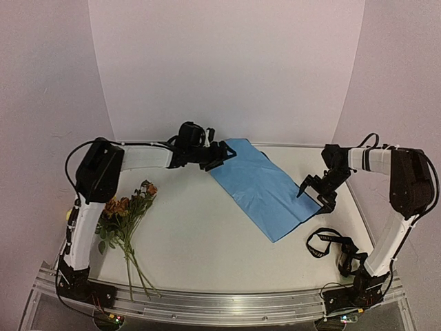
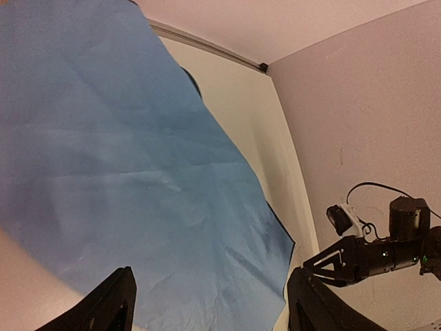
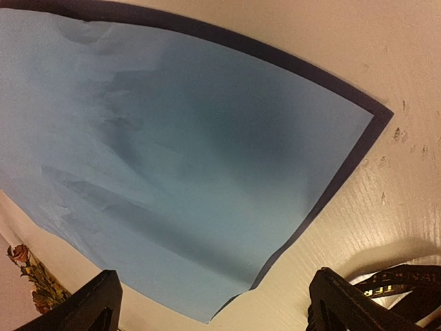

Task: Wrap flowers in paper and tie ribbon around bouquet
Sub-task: Move the folded wrapping paper to the center of the board.

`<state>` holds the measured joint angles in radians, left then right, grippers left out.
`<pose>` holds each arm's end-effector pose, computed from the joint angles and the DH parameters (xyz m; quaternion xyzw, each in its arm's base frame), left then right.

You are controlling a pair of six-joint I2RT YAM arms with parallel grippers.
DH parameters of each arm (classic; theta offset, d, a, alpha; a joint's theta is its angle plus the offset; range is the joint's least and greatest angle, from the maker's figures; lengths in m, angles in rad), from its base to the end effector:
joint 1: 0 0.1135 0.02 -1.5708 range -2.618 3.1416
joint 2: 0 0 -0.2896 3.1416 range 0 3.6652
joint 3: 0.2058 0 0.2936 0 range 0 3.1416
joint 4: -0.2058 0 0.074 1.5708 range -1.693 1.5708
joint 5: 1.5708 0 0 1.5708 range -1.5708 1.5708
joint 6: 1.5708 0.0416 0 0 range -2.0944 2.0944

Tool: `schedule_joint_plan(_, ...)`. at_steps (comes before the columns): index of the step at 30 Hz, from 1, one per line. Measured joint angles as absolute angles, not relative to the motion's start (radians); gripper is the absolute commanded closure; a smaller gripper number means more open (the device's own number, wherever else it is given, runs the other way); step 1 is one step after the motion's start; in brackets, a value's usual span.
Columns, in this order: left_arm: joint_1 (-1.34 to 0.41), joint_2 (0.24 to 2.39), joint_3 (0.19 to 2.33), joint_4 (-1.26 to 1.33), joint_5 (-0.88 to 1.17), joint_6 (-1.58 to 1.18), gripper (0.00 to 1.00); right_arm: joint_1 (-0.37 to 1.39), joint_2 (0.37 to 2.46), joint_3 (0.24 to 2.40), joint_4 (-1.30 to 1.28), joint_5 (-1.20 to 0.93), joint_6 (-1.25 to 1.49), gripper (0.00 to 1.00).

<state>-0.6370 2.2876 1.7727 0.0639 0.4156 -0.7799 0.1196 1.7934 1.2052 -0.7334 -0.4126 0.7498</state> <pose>0.4649 -0.3649 0.1937 0.0501 0.8348 -0.4709 0.2809 0.3792 0.0624 0.1778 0.2768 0.9313 0.2356 0.0247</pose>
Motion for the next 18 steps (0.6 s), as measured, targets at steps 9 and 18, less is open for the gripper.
schedule_joint_plan(9, -0.799, 2.593, 2.152, -0.024, 0.377, -0.714, 0.27, 0.101, 1.682, 1.169, -0.754, -0.4, 0.706, 0.02)
schedule_joint_plan(18, -0.829, 2.56, 2.005, -0.063, 0.34, -0.684, 0.33, 0.101, 1.672, 1.224, -0.818, -0.395, 0.639, 0.02)
